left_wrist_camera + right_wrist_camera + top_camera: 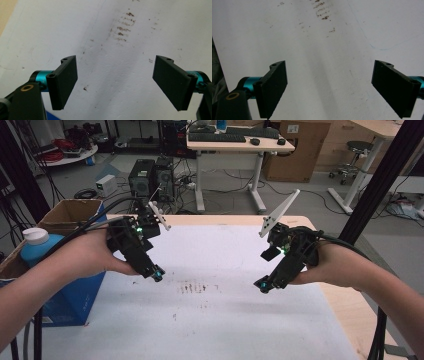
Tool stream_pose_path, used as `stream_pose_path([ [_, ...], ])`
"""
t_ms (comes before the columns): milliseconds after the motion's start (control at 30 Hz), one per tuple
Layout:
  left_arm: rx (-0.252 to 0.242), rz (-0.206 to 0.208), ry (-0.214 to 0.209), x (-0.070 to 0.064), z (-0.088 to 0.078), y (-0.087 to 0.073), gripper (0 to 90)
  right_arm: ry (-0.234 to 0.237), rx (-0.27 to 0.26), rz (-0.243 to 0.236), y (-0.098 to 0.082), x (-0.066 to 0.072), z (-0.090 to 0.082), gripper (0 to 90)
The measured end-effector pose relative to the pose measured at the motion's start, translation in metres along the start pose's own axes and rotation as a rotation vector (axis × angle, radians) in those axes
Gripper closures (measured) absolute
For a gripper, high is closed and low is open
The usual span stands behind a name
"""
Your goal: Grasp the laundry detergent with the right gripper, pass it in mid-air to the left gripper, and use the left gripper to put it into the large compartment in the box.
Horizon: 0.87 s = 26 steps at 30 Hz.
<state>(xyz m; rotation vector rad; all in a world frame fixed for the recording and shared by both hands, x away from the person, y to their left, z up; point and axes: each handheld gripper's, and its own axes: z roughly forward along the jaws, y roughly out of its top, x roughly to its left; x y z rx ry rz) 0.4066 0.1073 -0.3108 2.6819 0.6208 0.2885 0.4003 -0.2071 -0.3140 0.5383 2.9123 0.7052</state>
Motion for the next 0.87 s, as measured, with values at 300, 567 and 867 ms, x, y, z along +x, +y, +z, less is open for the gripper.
stream_pose_path([
  [300, 0.006, 0.001, -0.012, -0.0026, 0.006, -0.0003, 20.2, -0.002, 0.004, -0.002, -0.0009, -0.0005, 0.0008, 12.5],
  [567, 0.009, -0.001, -0.011, -0.0037, 0.0064, 0.0007, 20.2, -0.005, 0.004, 0.001, -0.0047, 0.0, 0.0012, 12.5],
  [867, -0.005, -0.007, -0.004, -0.0042, 0.0054, 0.0011, 20.2, -0.008, -0.005, 0.001, -0.005, 0.0007, -0.0003, 12.5],
])
